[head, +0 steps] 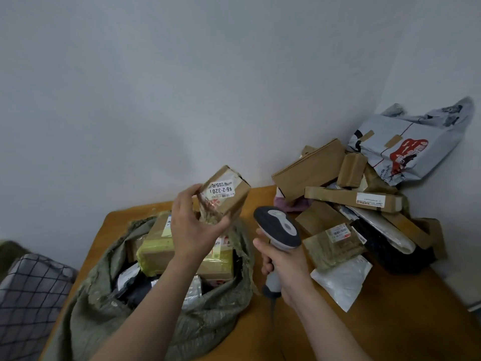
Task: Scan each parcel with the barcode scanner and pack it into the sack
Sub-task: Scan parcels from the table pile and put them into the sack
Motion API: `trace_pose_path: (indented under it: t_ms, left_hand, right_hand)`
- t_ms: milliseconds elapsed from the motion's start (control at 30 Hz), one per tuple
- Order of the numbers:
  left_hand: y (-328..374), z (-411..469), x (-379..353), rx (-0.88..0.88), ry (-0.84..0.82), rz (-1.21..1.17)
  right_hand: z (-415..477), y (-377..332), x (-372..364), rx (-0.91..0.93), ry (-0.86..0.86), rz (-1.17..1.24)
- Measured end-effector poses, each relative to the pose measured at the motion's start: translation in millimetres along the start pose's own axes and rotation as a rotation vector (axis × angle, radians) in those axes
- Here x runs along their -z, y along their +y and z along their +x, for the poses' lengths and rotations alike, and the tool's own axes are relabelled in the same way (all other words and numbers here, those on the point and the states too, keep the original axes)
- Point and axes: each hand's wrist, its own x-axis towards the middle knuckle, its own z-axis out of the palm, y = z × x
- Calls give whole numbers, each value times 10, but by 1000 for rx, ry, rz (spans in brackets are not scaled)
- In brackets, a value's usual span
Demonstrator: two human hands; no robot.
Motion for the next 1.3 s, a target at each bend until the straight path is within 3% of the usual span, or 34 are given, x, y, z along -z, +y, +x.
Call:
trace_pose_path:
  t_ms: [100, 400, 533, 633, 833, 1000, 1200, 1300]
  left_hand:
    - [27, -56, 172, 126, 40, -152]
    - [-240, -257, 709, 363, 253, -258]
    - [-671, -242, 984, 674, 451, -375]
    - [-1081, -210, 1166, 906, 508, -503]
    - [-1797, -242, 1321, 1112, 398, -537]
    - [-2898, -396, 1220, 1267, 277, -482]
    - [-2611, -93, 1447, 1356, 78, -595]
    - [-2803, 85, 1447, 1281, -71, -513]
  right_hand:
    - [141, 17, 23, 46, 32, -102]
    - [381, 300, -372, 16, -52, -186]
    - [400, 572, -582, -61, 68, -232]
    - [358, 695, -788, -105, 99, -235]
    - [232, 839, -1280, -137, 99, -183]
    - [225, 976, -1668, -115, 171, -205]
    - [352, 1212, -1898, -152, 229, -223]
    - [397, 1241, -1960, -139, 246, -238]
